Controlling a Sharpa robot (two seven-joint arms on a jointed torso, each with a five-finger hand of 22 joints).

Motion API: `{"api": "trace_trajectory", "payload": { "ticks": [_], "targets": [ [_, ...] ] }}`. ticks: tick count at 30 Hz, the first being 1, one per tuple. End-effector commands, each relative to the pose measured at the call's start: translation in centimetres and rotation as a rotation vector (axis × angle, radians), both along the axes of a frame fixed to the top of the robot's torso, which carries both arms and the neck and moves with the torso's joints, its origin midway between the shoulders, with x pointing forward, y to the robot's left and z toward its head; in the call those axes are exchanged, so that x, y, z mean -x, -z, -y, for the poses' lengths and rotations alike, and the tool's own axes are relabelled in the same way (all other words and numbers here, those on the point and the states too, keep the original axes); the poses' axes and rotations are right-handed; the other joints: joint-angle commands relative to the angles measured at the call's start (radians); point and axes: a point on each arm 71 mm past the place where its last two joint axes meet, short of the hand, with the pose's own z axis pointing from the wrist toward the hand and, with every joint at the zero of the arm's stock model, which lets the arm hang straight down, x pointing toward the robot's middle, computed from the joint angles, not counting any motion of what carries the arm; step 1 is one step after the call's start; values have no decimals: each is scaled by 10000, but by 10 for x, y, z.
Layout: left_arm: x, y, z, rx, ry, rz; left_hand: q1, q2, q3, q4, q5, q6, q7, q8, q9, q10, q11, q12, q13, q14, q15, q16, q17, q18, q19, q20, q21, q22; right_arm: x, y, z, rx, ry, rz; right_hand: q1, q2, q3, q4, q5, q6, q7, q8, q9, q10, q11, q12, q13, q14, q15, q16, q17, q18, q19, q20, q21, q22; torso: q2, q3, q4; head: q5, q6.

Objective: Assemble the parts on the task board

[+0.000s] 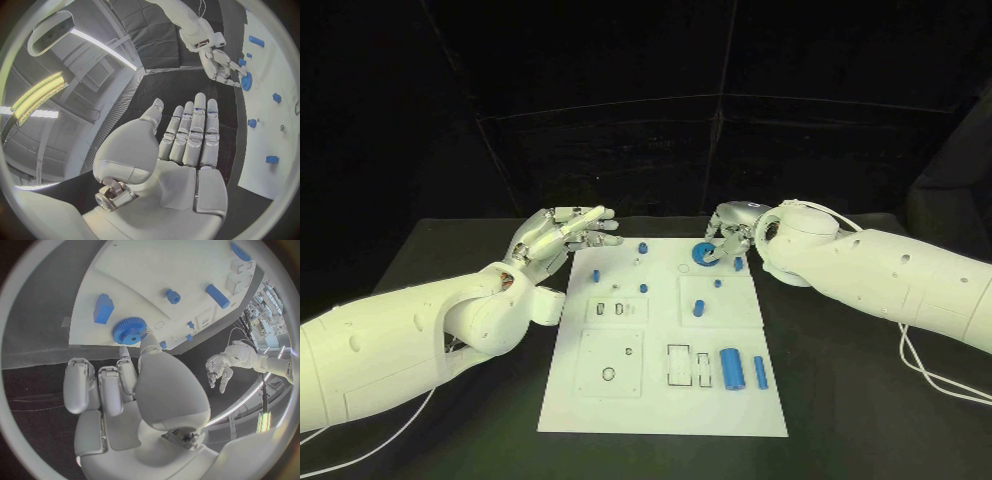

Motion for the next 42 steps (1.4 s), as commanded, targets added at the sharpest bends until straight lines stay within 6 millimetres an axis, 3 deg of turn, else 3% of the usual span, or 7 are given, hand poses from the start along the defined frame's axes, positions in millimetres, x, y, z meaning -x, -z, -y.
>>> {"api": "trace_trajectory", "payload": {
  "ticks": [1,15,22,32,42],
  "targets": [
    [0,-1,2,107,134,37,-34,49,15,-57,3,-16,37,-38,-1,-23,10,-54,-14,48,44,-44,9,155,54,8,-43,-17,0,0,-1,156,-145,-91,144,100,17,-122,-11,84,-8,70,6,147,-81,78,374,792,61,34,1155,-75,96,2,68,167,2,1,2,-3,-6],
    [0,-1,2,104,149,22,-27,82,36,-62,3,-15,34,-41,0,-25,9,-55,-13,51,44,-59,13,156,58,10,-54,-27,-2,5,-4,294,-239,-282,464,371,348,-533,-237,192,-12,89,-5,169,-91,139,470,791,55,67,1221,-92,140,-1,115,265,5,0,8,2,-9],
    [0,-1,2,107,174,6,-27,82,36,-62,3,-15,34,-41,0,-25,9,-55,-13,51,44,-59,13,156,58,10,-54,-27,-2,5,-5,346,-196,-89,460,539,571,-648,-216,598,-40,244,41,238,-117,220,566,796,34,86,1262,-112,206,-16,160,371,2,6,-2,18,-16],
    [0,-1,2,108,199,-13,-20,104,51,-68,3,-15,32,-44,0,-27,8,-56,-12,54,44,-69,16,157,61,11,-61,-34,-1,-2,-9,151,-112,884,824,1012,1338,-1031,-464,1403,-307,523,147,459,-347,472,842,809,-153,114,1326,-213,548,-160,362,858,2,5,10,37,-17],
    [0,-1,1,100,189,-23,-12,121,63,-75,2,-14,31,-46,1,-27,7,-56,-12,56,44,-77,18,157,64,11,-66,-40,12,-11,-29,-348,-679,1436,740,1001,1646,-1190,-464,1548,-364,486,155,564,-404,586,975,814,-214,122,1348,-239,625,-241,409,972,-4,-9,8,82,8]
  ]
}}
